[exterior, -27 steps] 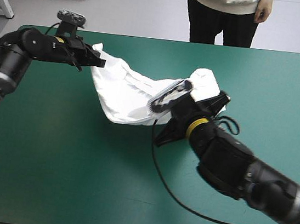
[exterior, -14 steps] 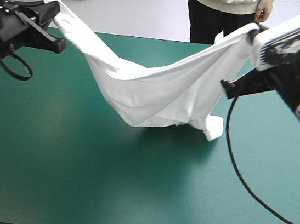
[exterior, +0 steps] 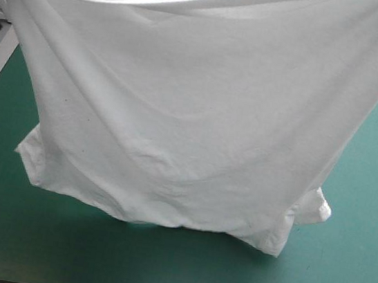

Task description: Fold the cloth

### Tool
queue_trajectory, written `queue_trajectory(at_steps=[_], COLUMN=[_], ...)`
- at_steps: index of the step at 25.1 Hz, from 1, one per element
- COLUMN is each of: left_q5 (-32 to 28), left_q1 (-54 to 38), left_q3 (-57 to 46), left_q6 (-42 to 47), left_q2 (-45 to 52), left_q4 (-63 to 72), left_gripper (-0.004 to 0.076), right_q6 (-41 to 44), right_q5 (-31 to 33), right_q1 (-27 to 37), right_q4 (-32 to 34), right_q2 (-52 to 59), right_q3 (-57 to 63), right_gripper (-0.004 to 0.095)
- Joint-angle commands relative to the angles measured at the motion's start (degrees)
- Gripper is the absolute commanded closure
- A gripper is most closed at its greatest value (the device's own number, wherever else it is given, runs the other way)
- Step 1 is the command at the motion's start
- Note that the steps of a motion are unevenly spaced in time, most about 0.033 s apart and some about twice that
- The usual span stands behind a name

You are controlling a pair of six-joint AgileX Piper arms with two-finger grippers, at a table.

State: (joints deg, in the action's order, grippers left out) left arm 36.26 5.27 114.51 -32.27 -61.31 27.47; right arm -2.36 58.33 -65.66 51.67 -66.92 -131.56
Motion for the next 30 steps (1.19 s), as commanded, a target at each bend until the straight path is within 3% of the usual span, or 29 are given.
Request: queue_trajectory(at_steps=[1,5,10,13,20,21,23,25,26,28,30], left_q5=[-4.67,-3.02,0.04,-0.11,-3.61,-3.61,-4.35,-6.49,-9.45,-15.38,-19.82], left_q1=[0.34,0.34,0.34,0.34,0.34,0.34,0.34,0.34,0.34,0.34,0.34], left_q3=[2.76,2.76,2.61,1.79,1.90,1.90,1.90,1.90,1.90,1.90,2.89], left_q6=[-0.65,-0.27,2.29,4.01,4.85,4.85,4.85,4.71,4.43,3.50,0.91], left_q2=[0.22,-1.02,-5.25,-8.70,-16.63,-17.57,-18.49,-19.30,-20.50,-22.65,-24.78], left_q4=[0.95,0.37,-2.05,-2.15,1.46,1.46,1.60,1.24,1.39,1.28,1.39], left_gripper=[0.0733,0.0733,0.0733,0.0733,0.0733,0.0733,0.0733,0.0733,0.0733,0.0733,0.0733], right_q6=[-2.39,-2.00,2.36,4.51,4.10,4.49,3.76,-3.53,-7.13,-11.82,-15.36], right_q5=[-4.82,-3.21,3.88,4.65,7.91,6.93,4.28,-1.44,-7.36,-14.19,-18.46], right_q1=[0.10,0.10,0.10,0.10,1.23,5.77,18.93,36.22,46.14,54.01,56.89], right_q4=[1.88,1.88,3.11,7.80,6.36,3.52,-11.76,-36.99,-52.43,-64.52,-69.30], right_q2=[-0.91,-1.43,-2.12,-2.50,-10.21,-12.69,-16.24,-20.17,-23.31,-26.89,-29.80], right_q3=[-2.88,-3.47,-3.47,-3.08,-2.69,-1.92,-1.75,-1.75,-1.75,-2.14,-4.01], right_gripper=[0.0925,0.0925,0.0925,0.0925,0.0925,0.0925,0.0925,0.0926,0.0926,0.0926,0.0925])
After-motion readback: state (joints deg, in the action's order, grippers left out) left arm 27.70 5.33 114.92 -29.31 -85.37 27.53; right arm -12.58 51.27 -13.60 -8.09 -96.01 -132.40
